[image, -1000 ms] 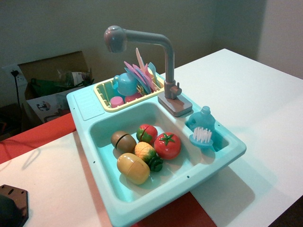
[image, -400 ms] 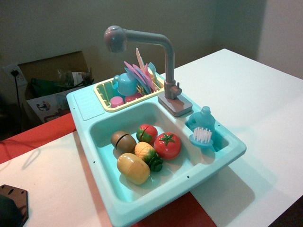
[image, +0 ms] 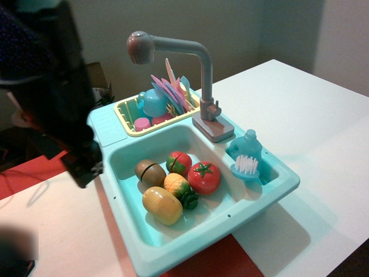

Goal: Move faucet front to left

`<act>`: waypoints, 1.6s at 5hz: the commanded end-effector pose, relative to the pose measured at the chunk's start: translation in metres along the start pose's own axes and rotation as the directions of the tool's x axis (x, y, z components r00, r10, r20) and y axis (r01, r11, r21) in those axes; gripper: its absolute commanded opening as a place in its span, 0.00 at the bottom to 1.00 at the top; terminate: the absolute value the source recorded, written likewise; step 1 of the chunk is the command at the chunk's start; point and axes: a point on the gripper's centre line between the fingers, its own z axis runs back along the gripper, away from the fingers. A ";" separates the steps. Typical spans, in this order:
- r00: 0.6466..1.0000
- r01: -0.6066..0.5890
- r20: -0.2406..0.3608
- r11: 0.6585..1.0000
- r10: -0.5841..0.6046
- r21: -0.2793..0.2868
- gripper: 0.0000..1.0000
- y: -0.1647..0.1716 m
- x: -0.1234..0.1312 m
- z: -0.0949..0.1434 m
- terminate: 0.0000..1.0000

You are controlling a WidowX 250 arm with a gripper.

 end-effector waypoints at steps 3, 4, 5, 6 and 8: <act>0.991 -0.133 0.032 0.991 0.132 0.020 1.00 0.039 0.061 -0.003 0.00; 0.991 -0.132 0.026 0.991 0.132 0.020 1.00 0.035 0.063 -0.008 0.00; 0.993 -0.117 0.010 0.993 0.117 0.003 1.00 0.008 0.072 -0.014 0.00; 0.995 -0.097 0.005 0.995 0.097 -0.014 1.00 -0.012 0.083 -0.015 0.00; 0.994 -0.105 0.012 0.994 0.106 -0.011 1.00 -0.024 0.100 -0.015 0.00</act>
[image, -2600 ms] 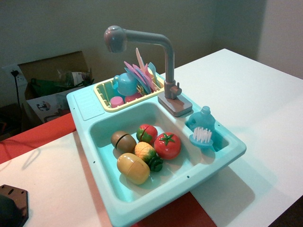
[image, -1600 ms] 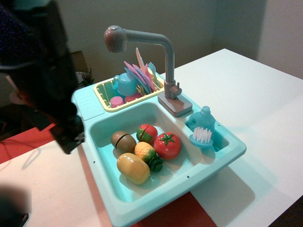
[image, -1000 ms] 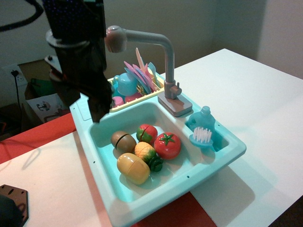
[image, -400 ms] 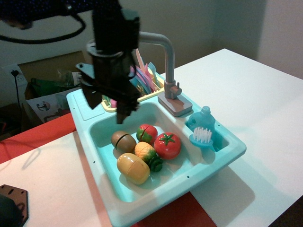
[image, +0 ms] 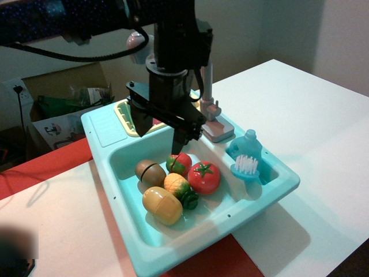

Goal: Move faucet front to left

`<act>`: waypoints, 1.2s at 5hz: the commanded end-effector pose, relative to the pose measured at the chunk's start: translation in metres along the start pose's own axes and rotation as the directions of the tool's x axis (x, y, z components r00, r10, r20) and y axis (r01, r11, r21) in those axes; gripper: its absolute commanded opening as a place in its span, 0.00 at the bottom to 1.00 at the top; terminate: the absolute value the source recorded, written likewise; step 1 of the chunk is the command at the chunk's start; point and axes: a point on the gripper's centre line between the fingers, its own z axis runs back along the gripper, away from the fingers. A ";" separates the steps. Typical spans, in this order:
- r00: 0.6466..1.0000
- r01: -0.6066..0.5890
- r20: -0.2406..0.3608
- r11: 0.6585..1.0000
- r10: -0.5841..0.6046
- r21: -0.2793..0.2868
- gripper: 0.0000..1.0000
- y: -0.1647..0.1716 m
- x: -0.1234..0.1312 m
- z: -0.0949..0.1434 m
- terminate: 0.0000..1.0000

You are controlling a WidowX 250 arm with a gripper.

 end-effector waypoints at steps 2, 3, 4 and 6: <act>0.986 -0.154 0.060 0.988 0.153 0.003 1.00 0.062 0.033 0.016 0.00; 0.970 -0.237 0.057 0.971 0.235 0.018 1.00 0.097 0.050 0.008 0.00; 0.955 -0.295 0.056 0.955 0.293 0.037 1.00 0.125 0.061 0.001 0.00; 0.892 -0.453 0.050 0.888 0.450 0.080 1.00 0.194 0.084 -0.020 0.00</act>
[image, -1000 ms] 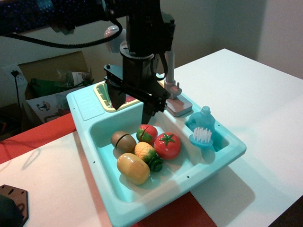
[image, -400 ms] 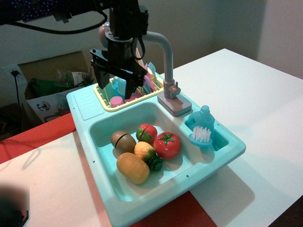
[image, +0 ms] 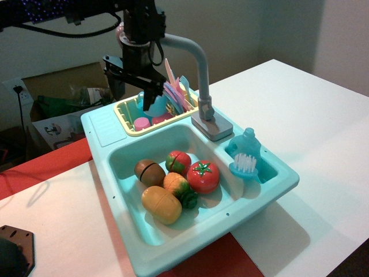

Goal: Move faucet front to left

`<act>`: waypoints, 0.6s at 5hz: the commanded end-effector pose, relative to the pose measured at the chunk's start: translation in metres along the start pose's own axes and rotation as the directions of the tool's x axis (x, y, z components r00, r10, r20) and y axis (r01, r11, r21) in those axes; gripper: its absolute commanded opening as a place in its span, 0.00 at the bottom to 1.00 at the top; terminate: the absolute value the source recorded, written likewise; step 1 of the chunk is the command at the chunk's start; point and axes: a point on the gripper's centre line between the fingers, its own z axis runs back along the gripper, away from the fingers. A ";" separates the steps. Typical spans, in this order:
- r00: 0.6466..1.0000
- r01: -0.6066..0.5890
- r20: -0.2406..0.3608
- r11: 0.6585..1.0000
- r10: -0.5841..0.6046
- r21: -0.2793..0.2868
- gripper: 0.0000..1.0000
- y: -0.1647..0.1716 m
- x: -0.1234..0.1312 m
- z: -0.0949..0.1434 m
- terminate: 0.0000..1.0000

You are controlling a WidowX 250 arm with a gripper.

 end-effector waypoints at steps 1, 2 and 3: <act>0.943 -0.332 0.029 0.942 0.331 0.048 1.00 0.112 0.040 -0.007 0.00; 0.928 -0.371 0.007 0.926 0.372 0.070 1.00 0.160 0.060 -0.023 0.00; 0.945 -0.325 -0.004 0.943 0.326 0.063 1.00 0.166 0.042 -0.026 0.00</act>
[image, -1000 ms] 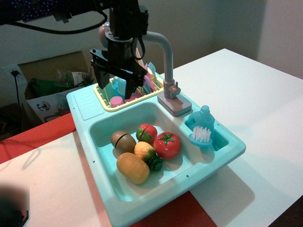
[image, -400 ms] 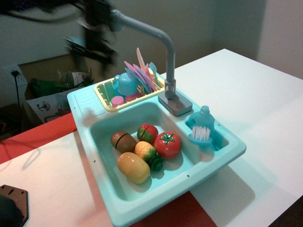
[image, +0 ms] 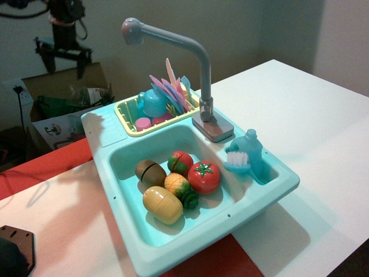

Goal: Move faucet front to left

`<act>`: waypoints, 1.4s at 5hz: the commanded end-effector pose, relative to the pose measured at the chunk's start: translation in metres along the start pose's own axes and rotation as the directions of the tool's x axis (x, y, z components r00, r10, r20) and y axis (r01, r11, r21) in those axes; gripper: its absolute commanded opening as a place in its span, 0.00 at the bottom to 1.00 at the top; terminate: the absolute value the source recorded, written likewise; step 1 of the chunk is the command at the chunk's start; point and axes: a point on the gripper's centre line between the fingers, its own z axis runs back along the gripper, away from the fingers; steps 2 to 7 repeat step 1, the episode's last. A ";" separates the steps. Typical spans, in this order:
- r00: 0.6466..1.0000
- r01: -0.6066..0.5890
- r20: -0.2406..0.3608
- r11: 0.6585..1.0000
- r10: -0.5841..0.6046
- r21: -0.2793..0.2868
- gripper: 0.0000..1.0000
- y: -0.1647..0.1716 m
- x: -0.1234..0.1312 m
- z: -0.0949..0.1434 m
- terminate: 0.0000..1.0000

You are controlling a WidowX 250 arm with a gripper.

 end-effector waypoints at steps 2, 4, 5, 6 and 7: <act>0.985 0.156 0.095 0.982 -0.146 -0.107 1.00 0.017 -0.054 0.036 1.00; 0.985 0.156 0.095 0.982 -0.146 -0.107 1.00 0.017 -0.054 0.036 1.00; 0.985 0.156 0.095 0.982 -0.146 -0.107 1.00 0.017 -0.054 0.036 1.00; 0.985 0.156 0.095 0.982 -0.146 -0.107 1.00 0.017 -0.054 0.036 1.00; 0.985 0.156 0.095 0.982 -0.146 -0.107 1.00 0.017 -0.054 0.036 1.00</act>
